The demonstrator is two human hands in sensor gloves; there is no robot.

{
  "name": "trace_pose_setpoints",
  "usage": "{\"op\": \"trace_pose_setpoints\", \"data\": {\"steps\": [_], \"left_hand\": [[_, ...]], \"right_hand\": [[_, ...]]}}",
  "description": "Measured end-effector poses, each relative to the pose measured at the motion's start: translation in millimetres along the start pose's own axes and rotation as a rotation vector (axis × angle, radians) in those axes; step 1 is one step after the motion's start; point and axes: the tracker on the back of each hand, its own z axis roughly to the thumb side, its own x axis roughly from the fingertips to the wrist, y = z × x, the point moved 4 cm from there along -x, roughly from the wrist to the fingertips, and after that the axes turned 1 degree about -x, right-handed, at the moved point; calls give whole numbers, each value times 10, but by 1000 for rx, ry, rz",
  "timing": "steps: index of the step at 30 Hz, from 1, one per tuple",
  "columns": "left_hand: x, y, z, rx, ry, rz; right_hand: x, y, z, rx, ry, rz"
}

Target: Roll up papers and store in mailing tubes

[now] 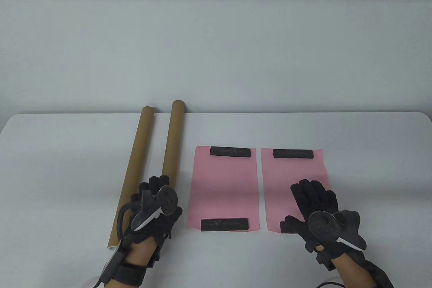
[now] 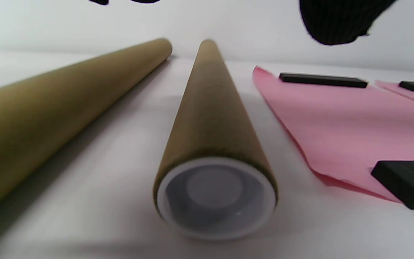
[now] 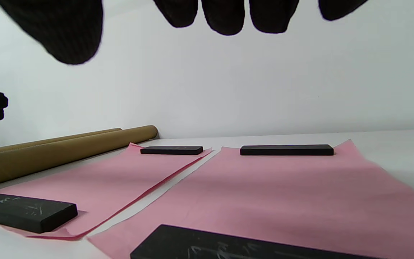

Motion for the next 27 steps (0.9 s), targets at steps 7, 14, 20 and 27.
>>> {"op": "trace_pose_setpoints", "data": {"steps": [7, 14, 20, 27], "left_hand": [[-338, -63, 32, -2, -79, -86], [-816, 13, 92, -99, -255, -231], [-1070, 178, 125, -120, -384, -362], [-1167, 306, 144, -84, -441, -392]], "right_hand": [[-17, 60, -37, 8, -4, 0], [32, 126, -44, 0, 7, -27], [32, 131, -49, -4, 2, -32], [35, 124, -43, -9, 13, -34]]}}
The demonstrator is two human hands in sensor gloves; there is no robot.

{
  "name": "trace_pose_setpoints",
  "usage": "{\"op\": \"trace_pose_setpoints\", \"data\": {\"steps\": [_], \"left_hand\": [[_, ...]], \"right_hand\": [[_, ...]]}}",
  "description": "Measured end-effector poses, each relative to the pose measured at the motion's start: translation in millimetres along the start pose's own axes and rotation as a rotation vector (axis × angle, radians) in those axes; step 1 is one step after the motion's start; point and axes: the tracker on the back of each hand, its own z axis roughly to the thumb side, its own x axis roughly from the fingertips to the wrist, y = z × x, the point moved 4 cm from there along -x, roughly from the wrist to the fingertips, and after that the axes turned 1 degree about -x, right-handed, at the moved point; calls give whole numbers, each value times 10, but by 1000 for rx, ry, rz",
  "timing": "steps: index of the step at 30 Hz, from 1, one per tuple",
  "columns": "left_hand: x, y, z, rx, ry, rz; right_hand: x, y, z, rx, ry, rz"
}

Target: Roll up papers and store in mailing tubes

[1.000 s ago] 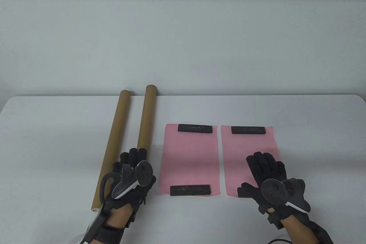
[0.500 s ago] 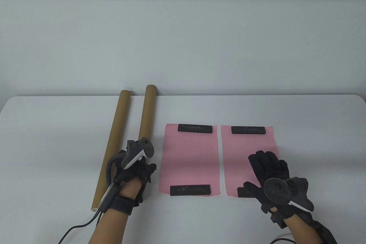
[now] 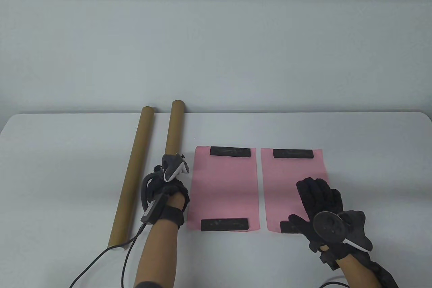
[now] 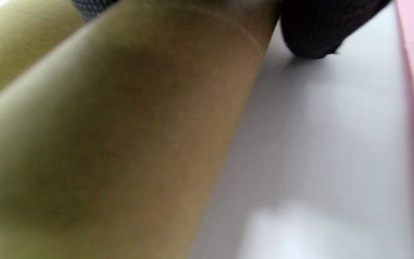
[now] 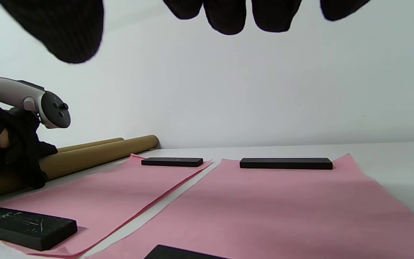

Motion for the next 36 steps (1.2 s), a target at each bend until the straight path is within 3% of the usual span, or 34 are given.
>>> {"op": "trace_pose_setpoints", "data": {"steps": [8, 13, 17, 20, 23, 26, 31, 36], "left_hand": [[145, -182, -157, 201, 133, 17], [433, -393, -307, 106, 163, 105], [728, -580, -386, -109, 198, 296], [894, -629, -474, -160, 224, 411], [1059, -613, -578, -166, 240, 544], [1315, -530, -679, -259, 261, 762], [1645, -407, -951, -186, 325, 987], [1732, -360, -1187, -123, 377, 1061]], "right_hand": [[-1, -17, -42, -32, -13, 3], [-8, -34, -71, -29, -22, 14], [9, -29, -96, -53, -34, 6], [14, -34, -134, -70, -47, 5], [9, -40, -189, -90, -64, 6], [3, -42, -255, -129, -84, 1], [25, -11, -328, -236, -105, -50], [22, -33, -317, -338, -86, -33]]}}
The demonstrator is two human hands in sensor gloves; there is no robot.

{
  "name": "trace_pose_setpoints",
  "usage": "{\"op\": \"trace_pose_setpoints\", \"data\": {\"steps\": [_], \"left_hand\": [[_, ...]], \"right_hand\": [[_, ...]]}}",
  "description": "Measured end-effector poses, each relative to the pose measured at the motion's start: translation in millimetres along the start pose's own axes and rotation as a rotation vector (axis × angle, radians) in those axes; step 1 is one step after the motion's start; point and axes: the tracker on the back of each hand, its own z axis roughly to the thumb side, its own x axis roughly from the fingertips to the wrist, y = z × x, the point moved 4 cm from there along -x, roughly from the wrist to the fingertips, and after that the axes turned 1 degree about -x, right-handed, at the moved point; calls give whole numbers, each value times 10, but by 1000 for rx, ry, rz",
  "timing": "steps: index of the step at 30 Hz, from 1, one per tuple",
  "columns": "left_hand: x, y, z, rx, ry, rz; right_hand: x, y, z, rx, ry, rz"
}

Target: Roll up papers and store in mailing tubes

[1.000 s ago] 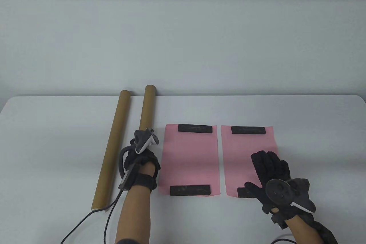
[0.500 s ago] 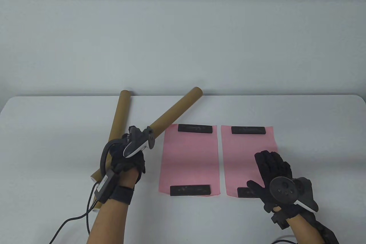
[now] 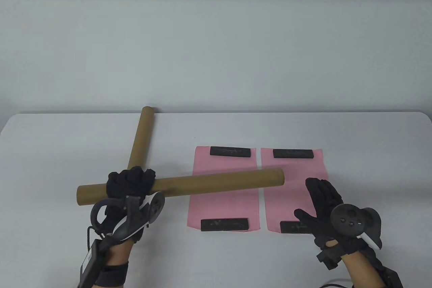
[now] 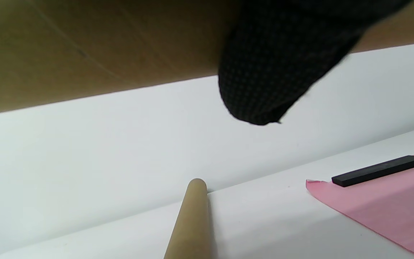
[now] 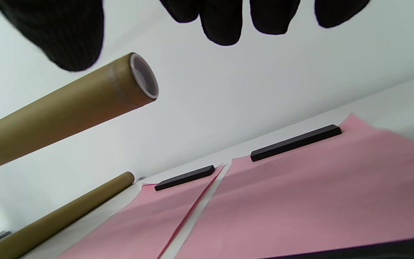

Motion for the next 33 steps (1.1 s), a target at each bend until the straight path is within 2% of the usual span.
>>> {"op": "trace_pose_setpoints", "data": {"steps": [5, 9, 13, 16, 21, 29, 33], "left_hand": [[77, 54, 36, 70, 66, 23], [77, 42, 66, 86, 78, 48], [50, 164, -85, 141, 37, -24], [25, 329, -296, 250, -6, -110], [68, 473, -592, 320, -61, -173], [53, 514, -588, 334, -58, -196], [73, 437, -567, 314, -78, -138]], "right_hand": [[-38, -175, 90, -119, 43, 73], [-50, -162, 197, -271, 71, 6], [32, -74, 399, -365, 200, -15], [68, -71, 703, -490, 321, -42], [172, -132, 1135, -535, 483, 43], [178, -152, 1144, -666, 495, 86], [149, -179, 1072, -704, 442, 88]]}}
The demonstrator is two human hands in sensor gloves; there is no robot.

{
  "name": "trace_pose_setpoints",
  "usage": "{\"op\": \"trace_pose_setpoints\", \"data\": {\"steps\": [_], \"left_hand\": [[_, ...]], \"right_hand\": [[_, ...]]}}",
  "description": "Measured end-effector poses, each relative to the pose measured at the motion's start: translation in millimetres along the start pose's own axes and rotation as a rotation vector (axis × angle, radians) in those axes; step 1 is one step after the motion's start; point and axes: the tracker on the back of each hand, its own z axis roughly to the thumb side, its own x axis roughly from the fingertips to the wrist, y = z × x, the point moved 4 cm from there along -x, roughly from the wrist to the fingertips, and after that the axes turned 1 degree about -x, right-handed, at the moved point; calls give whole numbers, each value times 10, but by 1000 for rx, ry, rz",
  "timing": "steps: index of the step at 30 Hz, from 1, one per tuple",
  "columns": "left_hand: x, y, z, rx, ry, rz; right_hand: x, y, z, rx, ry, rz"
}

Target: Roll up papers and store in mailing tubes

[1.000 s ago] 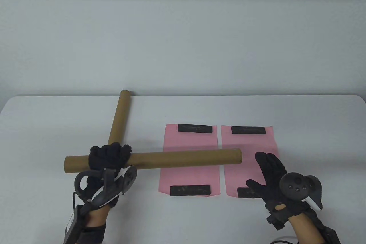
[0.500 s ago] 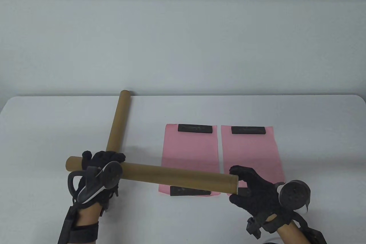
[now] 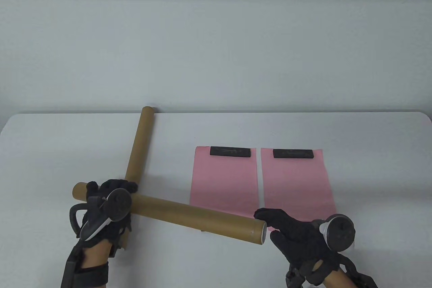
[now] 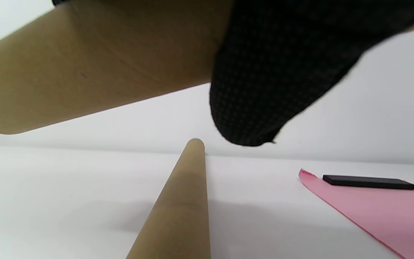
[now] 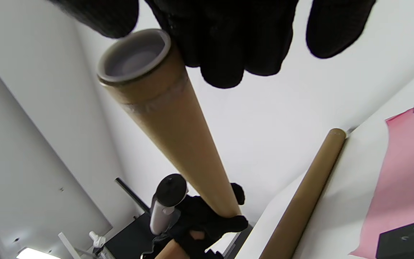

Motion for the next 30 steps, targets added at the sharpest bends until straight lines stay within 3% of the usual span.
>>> {"op": "trace_pose_setpoints", "data": {"steps": [6, 13, 24, 27, 30], "left_hand": [[36, -79, 133, -21, 18, 39], [93, -110, 349, -84, 81, 82], [117, -89, 505, -102, 102, 81], [131, -133, 542, -80, 83, 90], [135, -168, 499, -93, 54, 109]], "right_hand": [[20, 150, -41, 82, -26, -78], [95, 384, -14, 462, -55, -248], [165, 552, 35, 646, -83, -375], [210, 716, 147, 714, -62, -496], [221, 937, 205, 798, -106, -495]]}}
